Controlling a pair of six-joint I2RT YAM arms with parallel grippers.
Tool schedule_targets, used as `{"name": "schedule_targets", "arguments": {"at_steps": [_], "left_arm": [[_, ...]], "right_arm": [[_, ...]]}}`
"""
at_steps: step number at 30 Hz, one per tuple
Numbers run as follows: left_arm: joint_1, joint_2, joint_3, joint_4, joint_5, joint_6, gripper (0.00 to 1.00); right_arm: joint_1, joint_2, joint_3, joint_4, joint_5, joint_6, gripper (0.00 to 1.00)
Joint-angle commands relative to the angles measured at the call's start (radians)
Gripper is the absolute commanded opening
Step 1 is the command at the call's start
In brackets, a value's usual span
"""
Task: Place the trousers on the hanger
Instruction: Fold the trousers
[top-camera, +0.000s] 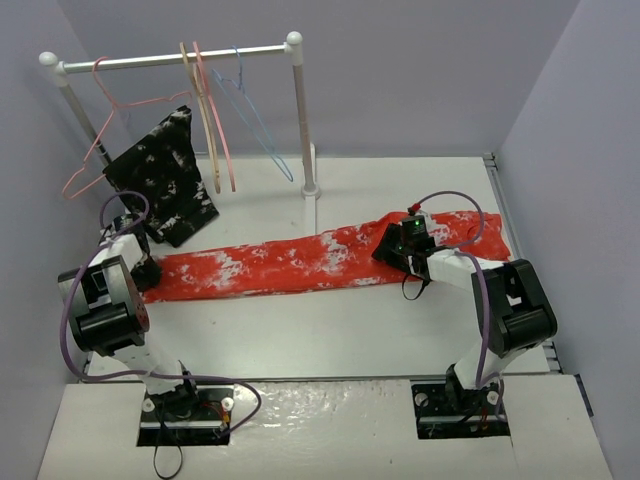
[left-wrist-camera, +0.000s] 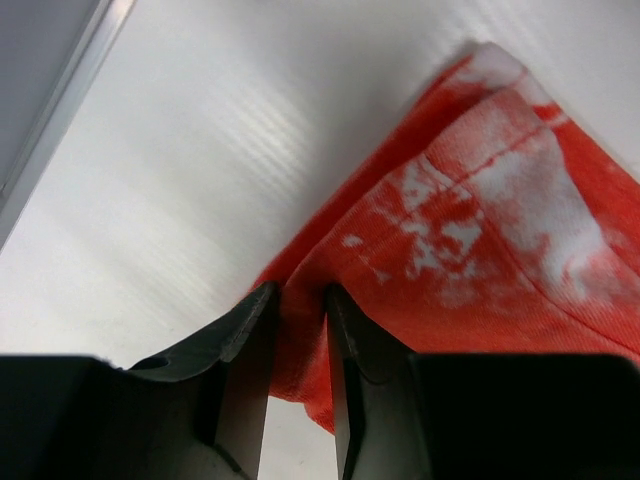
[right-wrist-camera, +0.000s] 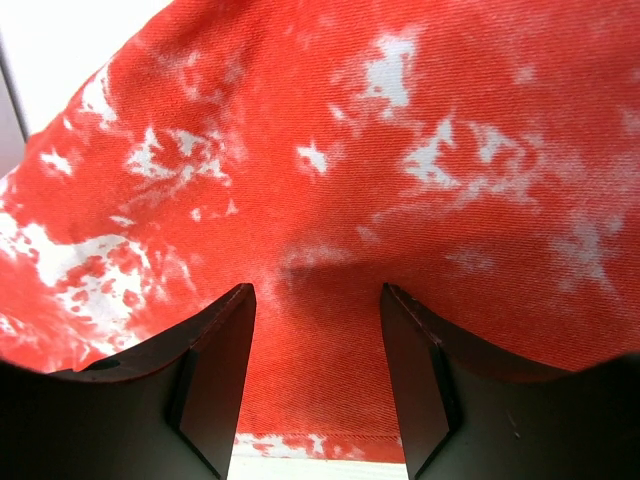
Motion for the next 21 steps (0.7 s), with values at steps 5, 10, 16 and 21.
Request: {"name": "schedule_targets", "arguments": {"at_steps": [5,10,16,21], "left_arm": [[0.094,-0.046,0.065,-0.113,-0.08,-0.06,0.24],[0.084,-0.217,-0.039,0.106,0.191,-0.032,0.23],[0.078,-0.223,-0.091,0.258,0.427,-0.046,0.22],[0.048,-0.131,-0.073,0.304,0.534,-0.055,0.15]], "right_arm": [[-0.046,-0.05,-0.04,-0.018,0.001,-0.016,0.5],[-0.041,-0.083,-0.016,-0.017,-0.075,-0.061,0.5],[-0.037,-0.071,-0.011,0.014,-0.135,-0.063,0.5],[-0.038,-0.051,-0.021,0.028,-0.145,-0.054,0.5]]}}
